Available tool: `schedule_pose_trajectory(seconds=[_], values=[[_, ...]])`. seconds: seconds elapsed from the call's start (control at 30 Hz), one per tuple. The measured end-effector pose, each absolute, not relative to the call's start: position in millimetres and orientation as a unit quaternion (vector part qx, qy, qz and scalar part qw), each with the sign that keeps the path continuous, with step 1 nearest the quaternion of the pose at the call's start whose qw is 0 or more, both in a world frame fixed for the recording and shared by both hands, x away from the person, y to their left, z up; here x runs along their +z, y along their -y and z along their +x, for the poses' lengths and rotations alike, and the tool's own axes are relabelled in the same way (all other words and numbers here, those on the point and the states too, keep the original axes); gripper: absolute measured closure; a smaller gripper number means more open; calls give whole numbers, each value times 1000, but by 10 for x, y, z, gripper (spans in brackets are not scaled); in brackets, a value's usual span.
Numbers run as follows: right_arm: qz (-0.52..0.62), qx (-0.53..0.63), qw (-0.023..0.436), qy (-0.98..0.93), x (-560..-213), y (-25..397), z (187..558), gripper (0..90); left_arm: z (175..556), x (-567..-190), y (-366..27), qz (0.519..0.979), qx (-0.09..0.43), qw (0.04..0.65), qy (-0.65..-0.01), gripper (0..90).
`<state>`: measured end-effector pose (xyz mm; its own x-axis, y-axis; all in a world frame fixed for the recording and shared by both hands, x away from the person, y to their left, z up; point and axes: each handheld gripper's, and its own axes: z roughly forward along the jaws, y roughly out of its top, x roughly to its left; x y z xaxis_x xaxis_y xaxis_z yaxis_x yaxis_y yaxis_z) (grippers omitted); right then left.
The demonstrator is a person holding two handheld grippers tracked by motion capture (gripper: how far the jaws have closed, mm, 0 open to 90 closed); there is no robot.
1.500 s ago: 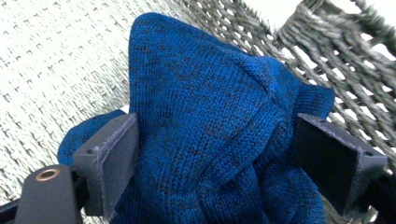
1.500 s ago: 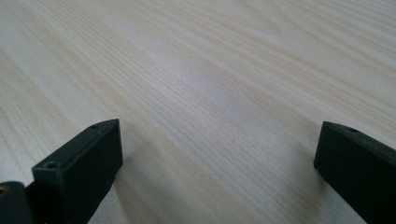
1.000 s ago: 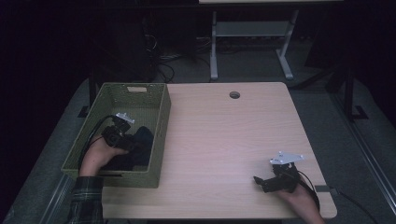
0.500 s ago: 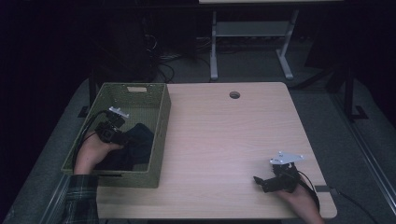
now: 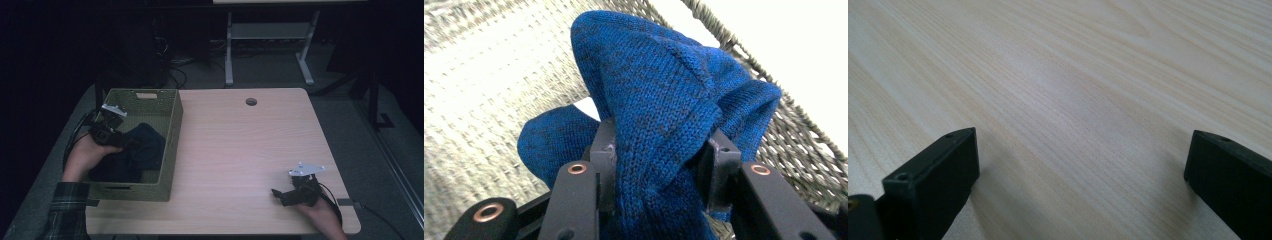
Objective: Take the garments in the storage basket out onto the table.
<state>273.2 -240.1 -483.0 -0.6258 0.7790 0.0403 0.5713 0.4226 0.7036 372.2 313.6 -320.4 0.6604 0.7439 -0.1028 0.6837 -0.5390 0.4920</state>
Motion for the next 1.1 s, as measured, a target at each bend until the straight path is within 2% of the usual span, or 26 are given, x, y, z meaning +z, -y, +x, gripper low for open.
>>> schedule_pose_trajectory(seconds=[0.6, 1.1], values=[[407, 351, 148, -830, -4830, 2401, 2732, 9, 3701, -2602, -3158, 872, 74, 295, -384, 593], [407, 351, 148, -830, -4830, 2401, 2732, 9, 3643, -2275, -2792, 879, 79, 327, -339, 593]])
